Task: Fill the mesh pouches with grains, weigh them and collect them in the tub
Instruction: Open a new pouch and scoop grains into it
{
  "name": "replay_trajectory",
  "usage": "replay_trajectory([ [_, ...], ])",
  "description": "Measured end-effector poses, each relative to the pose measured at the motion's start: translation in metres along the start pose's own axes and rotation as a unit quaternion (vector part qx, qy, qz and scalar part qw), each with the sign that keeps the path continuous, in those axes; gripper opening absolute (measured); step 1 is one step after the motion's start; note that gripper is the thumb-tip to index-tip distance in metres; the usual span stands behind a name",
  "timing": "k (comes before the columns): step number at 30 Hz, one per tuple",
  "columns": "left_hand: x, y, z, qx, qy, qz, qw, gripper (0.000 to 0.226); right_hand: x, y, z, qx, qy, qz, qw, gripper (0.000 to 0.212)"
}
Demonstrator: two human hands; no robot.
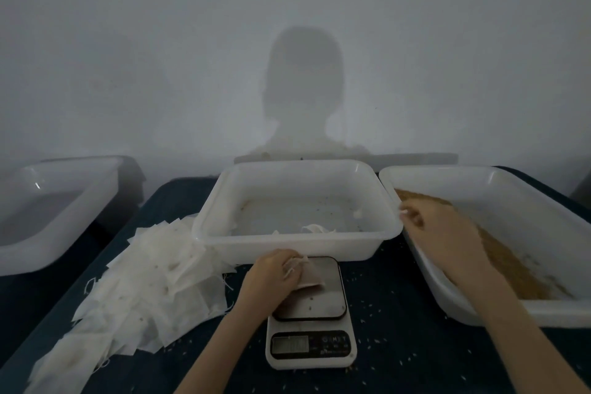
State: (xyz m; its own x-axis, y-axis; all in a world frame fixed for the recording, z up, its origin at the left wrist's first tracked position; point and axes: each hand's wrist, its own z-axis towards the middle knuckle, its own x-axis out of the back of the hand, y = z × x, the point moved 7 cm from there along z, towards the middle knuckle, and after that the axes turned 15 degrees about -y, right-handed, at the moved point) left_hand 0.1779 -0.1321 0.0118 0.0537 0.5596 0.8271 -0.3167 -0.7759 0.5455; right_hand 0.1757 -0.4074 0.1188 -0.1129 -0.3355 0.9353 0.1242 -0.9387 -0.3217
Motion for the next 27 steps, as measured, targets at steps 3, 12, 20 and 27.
replay_trajectory([
  [3,0.008,-0.013,-0.014,0.014,0.009,-0.075,0.997,0.033,-0.034,-0.055,-0.014,0.102,-0.021,0.078,0.991,0.012],
  [12,0.021,-0.058,-0.052,0.059,0.151,-0.298,0.941,0.020,-0.133,-0.017,-0.014,0.033,0.062,0.280,0.958,0.019],
  [20,0.013,-0.081,-0.059,0.140,0.199,-0.263,0.933,0.030,-0.151,0.008,-0.008,-0.001,0.060,0.364,0.930,0.029],
  [27,0.010,-0.083,-0.058,0.164,0.180,-0.213,0.946,0.028,-0.156,0.013,-0.005,-0.012,0.045,0.397,0.917,0.027],
])
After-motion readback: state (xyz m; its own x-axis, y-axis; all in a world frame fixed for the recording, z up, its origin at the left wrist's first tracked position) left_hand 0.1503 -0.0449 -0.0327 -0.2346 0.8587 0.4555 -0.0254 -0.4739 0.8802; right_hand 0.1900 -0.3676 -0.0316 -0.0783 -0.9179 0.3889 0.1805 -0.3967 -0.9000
